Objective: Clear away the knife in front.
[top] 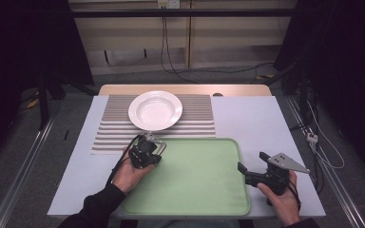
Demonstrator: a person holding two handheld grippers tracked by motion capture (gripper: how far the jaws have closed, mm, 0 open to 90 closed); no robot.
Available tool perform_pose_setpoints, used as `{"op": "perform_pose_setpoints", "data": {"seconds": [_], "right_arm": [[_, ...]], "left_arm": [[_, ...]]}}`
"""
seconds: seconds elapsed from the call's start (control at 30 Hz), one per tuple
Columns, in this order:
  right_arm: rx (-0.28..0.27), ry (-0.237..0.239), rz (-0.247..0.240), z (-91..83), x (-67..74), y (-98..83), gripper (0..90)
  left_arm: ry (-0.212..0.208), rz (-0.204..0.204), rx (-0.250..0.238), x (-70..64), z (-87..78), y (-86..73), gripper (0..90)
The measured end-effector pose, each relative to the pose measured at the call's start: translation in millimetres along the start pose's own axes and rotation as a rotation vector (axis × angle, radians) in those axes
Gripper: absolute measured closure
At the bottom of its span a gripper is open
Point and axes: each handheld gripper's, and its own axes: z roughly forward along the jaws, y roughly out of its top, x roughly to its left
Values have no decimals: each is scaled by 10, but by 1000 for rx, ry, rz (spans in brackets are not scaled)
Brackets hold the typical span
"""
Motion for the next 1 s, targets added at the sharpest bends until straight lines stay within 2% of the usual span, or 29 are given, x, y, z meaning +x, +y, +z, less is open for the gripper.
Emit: {"op": "perform_pose_setpoints", "data": {"seconds": [0.1,0.63,0.8,0.93,1.0], "right_arm": [[0,1,-1,1,3,1,55],[2,1,-3,2,6,0,55],[4,3,-5,9,7,0,55],[3,3,-6,11,8,1,55],[4,3,-6,13,7,1,55]], "left_arm": [[-9,-11,-4,25,-7,-12,900],[19,-50,9,131,-68,-80,900],[27,-45,8,143,-77,-96,900],[24,-66,10,160,-88,-109,900],[35,-62,15,178,-103,-123,900]]}}
